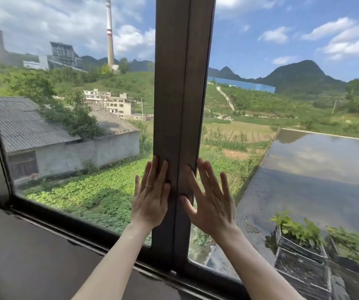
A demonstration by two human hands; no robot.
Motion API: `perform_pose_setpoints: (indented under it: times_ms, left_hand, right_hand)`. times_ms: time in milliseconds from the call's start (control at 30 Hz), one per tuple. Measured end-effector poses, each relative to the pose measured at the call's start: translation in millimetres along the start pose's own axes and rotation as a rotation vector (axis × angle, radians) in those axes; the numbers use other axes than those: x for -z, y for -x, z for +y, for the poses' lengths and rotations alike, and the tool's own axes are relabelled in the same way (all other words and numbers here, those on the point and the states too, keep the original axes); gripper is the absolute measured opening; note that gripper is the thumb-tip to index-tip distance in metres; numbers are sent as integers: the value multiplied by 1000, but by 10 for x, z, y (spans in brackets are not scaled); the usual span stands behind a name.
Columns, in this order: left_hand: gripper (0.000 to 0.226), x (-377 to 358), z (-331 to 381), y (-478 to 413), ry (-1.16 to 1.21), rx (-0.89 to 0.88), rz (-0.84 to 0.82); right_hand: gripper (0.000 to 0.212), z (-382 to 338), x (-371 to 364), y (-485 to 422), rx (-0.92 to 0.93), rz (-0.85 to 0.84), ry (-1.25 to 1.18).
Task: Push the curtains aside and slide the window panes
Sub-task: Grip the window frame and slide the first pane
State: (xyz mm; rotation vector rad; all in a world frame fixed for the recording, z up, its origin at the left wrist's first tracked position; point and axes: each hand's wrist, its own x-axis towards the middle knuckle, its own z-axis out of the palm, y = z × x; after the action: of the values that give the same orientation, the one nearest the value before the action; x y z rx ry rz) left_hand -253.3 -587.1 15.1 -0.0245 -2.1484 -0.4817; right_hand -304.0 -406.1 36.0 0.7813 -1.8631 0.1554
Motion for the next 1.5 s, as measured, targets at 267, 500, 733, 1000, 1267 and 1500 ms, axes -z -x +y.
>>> perform_pose_setpoints:
  times_ms: [267, 500, 733, 1000, 1267, 1500]
  left_hand:
    - [55, 26, -40, 3, -23, 10, -10]
    - [64, 6, 221, 36, 48, 65, 75]
    - [53, -213, 1049, -17, 179, -156, 99]
    - [43, -387, 1530, -253, 953, 240, -598]
    - [41, -641, 2112, -402, 1001, 133, -799]
    - [23, -991, 2792, -361, 1062, 39, -835]
  right_hand:
    - [73, 149, 96, 65, 0, 17, 28]
    - [75, 486, 300, 249, -22, 11, 68]
    - [75, 881, 566, 490, -33, -12, 129]
    - [80, 1379, 980, 842, -140, -158, 132]
    - [80, 1637, 1391, 1359, -338, -186, 33]
    - [93, 1831, 1743, 1799, -536, -244, 25]
